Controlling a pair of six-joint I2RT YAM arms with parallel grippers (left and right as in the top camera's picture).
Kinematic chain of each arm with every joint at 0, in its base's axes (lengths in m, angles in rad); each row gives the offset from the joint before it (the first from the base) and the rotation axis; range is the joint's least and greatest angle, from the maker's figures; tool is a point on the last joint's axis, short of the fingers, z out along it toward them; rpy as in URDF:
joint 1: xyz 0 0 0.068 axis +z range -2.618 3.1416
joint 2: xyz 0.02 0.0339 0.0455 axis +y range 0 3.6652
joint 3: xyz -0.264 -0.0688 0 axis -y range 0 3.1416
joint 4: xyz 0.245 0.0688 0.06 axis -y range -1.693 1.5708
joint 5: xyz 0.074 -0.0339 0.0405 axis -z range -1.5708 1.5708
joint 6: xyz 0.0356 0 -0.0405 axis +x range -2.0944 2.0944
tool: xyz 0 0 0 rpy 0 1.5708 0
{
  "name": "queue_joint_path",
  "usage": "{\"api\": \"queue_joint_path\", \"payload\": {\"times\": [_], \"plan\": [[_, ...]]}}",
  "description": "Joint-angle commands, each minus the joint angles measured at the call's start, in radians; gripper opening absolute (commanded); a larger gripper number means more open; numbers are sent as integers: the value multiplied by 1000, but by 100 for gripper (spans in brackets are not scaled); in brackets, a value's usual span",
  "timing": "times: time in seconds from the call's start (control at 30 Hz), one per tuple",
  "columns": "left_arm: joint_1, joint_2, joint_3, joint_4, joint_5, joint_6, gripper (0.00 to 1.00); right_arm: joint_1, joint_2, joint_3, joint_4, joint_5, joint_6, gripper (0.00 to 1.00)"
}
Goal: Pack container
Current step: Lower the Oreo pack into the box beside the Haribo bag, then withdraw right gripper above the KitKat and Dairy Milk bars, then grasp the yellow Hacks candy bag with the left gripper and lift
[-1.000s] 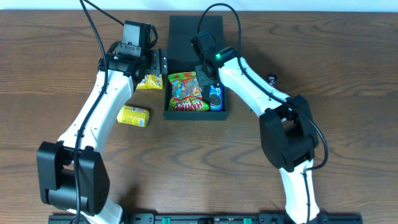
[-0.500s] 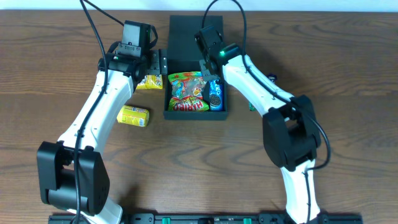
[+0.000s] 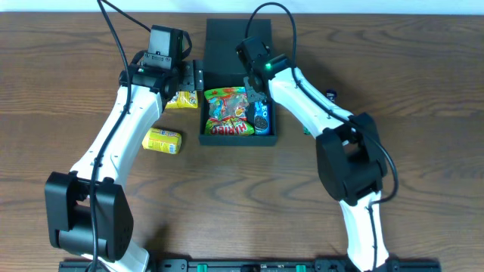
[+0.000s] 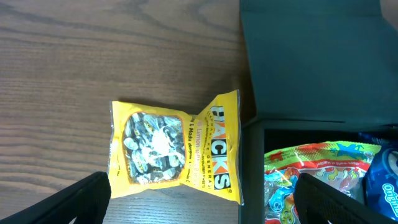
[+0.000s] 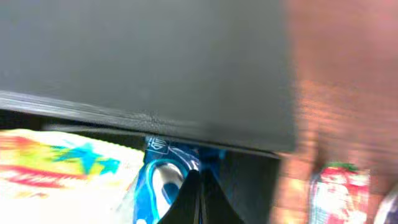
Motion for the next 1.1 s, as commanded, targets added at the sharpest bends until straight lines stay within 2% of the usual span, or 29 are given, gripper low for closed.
{"api": "queue_joint_path", "payload": {"times": [0.0, 0.2, 0.33, 0.47, 0.57, 0.73, 0.77, 0.8, 1.07], "plan": [[2, 0, 13, -3, 5, 6, 95, -29, -173, 27, 2, 79, -5, 2], [2, 0, 13, 22, 4, 6, 95, -151, -253, 27, -78, 75, 21, 1], [3, 8, 13, 27, -13, 10, 100, -265, -247, 13, -148, -60, 41, 1], [10, 72, 13, 62, -31, 103, 95, -348, -242, -2, -154, -181, 41, 1], [14, 137, 13, 140, -31, 116, 96, -377, -242, -2, -154, -195, 40, 2], [37, 200, 13, 152, -32, 12, 100, -381, -242, -2, -166, -195, 36, 2], [50, 207, 13, 135, -23, -11, 95, -380, -242, -2, -169, -195, 36, 3], [61, 211, 13, 122, -13, -18, 94, -380, -242, -2, -169, -195, 36, 4], [114, 269, 13, 107, 139, 32, 92, -379, -242, -2, -169, -195, 37, 6]]}}
